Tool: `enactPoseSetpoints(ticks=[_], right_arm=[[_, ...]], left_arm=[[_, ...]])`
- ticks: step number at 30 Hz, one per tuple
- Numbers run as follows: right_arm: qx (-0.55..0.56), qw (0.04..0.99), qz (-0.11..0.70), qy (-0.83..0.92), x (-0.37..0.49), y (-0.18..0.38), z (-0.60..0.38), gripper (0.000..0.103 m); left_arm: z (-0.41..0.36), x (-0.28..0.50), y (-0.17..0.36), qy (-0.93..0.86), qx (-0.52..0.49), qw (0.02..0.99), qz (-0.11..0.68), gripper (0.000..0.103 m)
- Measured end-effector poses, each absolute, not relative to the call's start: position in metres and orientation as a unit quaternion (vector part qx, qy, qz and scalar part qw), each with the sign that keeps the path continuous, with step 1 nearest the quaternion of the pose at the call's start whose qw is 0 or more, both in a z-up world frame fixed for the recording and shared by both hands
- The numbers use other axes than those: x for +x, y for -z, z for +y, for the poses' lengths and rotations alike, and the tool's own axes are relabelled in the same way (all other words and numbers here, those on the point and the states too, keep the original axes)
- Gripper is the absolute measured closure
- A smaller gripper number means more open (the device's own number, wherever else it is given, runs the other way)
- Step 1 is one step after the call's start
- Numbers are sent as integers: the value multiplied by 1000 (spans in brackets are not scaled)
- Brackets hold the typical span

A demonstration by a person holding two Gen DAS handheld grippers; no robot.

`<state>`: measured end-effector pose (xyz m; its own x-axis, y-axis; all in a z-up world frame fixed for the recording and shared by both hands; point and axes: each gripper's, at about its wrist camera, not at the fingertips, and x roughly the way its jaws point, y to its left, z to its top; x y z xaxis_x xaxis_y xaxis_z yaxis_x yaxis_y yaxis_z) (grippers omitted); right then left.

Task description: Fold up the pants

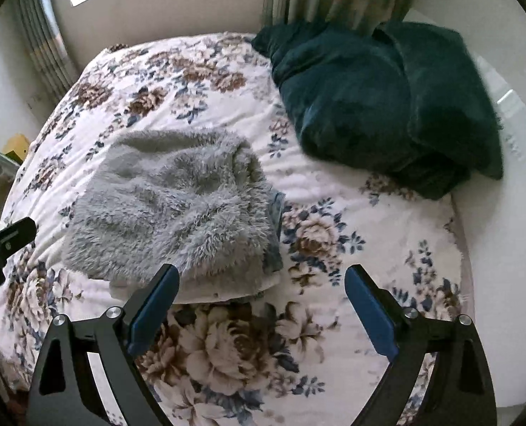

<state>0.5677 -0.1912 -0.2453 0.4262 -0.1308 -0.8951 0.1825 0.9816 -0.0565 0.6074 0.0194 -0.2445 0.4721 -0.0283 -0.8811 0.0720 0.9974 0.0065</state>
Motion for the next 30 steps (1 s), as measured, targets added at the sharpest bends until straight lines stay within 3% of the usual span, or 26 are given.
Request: enactPoseSetpoints(ticks=[11,30], right_arm=[[34,869,484,93,464,155,-179,7],[44,914,392,94,203,6,-129,7]], left_arm=[[22,511,169,42,25,885,464,2],[57,298,61,59,21,922,383,2]])
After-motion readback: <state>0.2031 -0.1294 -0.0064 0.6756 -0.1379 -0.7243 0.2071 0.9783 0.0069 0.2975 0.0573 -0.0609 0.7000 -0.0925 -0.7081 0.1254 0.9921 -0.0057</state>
